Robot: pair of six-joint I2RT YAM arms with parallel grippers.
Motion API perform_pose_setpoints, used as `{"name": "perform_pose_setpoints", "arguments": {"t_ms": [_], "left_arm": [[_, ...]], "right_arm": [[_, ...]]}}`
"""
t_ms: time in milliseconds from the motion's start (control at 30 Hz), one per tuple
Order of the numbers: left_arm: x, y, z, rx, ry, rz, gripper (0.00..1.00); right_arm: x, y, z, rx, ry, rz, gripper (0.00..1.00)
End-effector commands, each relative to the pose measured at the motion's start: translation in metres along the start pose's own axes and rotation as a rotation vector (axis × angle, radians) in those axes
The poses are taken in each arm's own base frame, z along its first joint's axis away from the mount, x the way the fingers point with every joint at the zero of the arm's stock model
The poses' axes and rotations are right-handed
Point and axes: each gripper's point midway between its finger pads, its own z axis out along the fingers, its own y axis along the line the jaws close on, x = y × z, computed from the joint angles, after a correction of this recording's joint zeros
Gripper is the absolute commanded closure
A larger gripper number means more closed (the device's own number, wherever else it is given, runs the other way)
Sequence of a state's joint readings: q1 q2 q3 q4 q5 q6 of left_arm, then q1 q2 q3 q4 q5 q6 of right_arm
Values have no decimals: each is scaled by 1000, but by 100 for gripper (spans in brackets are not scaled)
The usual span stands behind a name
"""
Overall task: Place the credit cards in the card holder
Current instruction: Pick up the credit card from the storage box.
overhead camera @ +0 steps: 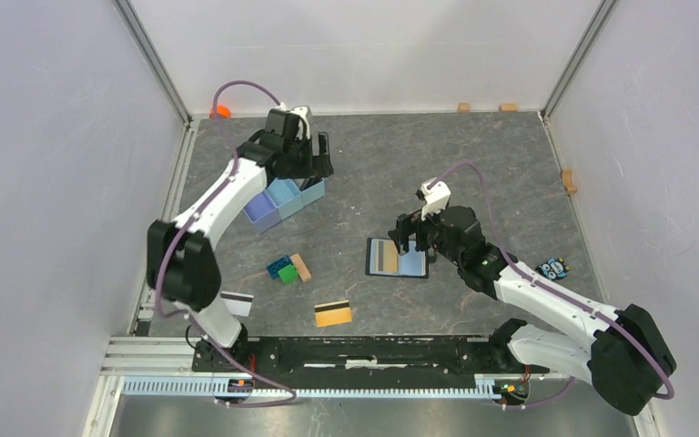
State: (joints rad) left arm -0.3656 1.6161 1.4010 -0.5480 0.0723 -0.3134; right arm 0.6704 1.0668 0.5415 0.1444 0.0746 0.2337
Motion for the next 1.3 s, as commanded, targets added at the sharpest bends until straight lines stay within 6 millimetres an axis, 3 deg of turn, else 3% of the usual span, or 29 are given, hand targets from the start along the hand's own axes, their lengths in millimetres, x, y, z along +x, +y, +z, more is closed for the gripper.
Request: {"name": "perform_pose_setpoints", "arguments": {"t_ms": [0, 133, 400, 733, 1167, 1267], "left_arm": [[-19, 7, 29, -41, 13, 46, 5], [-31, 25, 57, -140, 17, 82, 9], [-16, 14, 91, -74, 93, 24, 26], [7, 13, 104, -50, 159, 0, 42], [23, 25, 116, -92, 200, 16, 43], [26, 26, 119, -94, 207, 19, 48]], "right_arm": [[-13, 5, 0, -44, -21, -23, 8], [-12, 1, -1, -42, -9, -28, 8], [-7, -10, -4, -14, 6, -28, 8], [-2, -10, -4, -28, 16, 1, 8], [2, -12, -6, -24, 20, 19, 8], [4, -11, -6, -31, 25, 25, 8]]}}
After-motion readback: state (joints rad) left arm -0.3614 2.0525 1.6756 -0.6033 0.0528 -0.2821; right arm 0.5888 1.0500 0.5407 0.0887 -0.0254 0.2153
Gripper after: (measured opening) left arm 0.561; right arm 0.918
